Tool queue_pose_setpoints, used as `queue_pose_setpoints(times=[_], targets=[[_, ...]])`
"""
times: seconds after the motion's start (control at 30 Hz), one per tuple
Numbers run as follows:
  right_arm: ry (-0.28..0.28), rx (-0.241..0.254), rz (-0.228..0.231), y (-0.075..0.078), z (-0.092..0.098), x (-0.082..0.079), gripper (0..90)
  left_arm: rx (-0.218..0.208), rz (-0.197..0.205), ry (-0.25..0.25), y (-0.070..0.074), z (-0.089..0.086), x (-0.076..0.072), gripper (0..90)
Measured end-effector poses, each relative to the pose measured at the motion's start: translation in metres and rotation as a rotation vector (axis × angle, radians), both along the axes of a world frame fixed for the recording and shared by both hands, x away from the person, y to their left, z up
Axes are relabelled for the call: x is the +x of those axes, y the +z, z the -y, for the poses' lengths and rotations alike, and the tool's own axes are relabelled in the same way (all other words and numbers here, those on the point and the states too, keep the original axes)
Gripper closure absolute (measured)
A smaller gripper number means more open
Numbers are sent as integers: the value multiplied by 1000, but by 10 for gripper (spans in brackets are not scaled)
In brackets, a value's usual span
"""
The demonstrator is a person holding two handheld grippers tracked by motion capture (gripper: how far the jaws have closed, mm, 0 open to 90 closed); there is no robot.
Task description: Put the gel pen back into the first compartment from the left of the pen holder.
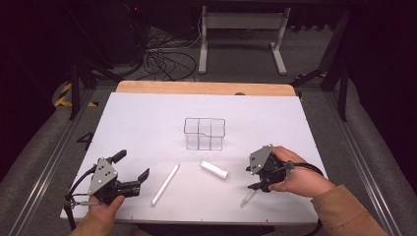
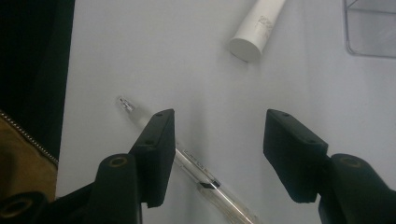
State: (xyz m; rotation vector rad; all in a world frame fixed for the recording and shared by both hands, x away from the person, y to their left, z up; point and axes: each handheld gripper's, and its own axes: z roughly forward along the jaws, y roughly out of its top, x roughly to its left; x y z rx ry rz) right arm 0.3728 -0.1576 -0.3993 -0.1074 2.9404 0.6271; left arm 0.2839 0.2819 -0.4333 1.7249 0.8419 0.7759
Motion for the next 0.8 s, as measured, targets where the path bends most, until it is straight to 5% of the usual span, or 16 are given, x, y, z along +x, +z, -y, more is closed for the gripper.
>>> queue_pose_setpoints(times=[0.8], targets=[[97,-122,-40,-16,-2,-4,477,2,-2,8,0,-1,-2,79]])
